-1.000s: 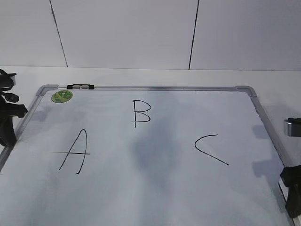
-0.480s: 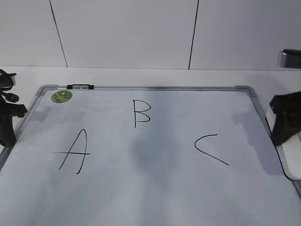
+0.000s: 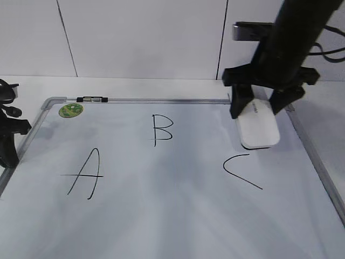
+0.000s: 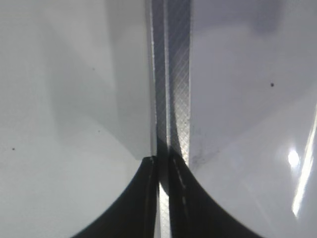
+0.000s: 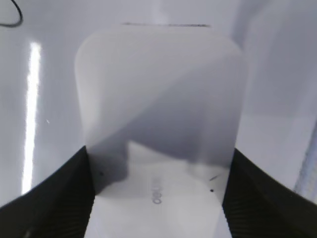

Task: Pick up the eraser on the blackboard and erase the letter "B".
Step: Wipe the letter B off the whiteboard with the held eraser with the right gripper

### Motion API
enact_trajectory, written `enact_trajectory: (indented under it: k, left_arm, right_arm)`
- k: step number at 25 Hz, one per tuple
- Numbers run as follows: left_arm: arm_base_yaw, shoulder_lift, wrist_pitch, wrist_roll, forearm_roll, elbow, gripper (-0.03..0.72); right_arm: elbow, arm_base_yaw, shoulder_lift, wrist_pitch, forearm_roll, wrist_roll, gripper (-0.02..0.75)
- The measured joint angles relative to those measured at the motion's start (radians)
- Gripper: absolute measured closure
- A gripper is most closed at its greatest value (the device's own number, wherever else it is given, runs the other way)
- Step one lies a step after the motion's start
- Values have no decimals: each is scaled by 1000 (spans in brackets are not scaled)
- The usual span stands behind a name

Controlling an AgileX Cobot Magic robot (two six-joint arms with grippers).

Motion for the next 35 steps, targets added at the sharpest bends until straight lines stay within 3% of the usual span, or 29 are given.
enact_trajectory:
  k: [7,15,24,35]
  left_arm:
    - [0,0,0,0,-2,0,662]
    - [-2,0,0,0,-4,0,662]
    - [-2,0,0,0,-4,0,662]
    - [-2,0,0,0,-11,0,662]
  right_arm:
    - [-264,97,250,0,36,26,187]
    - [-421,116,429,4,34,28,187]
    - [-520,130,516,28,7,30,188]
    - [-606,250,575,30,-50,30,188]
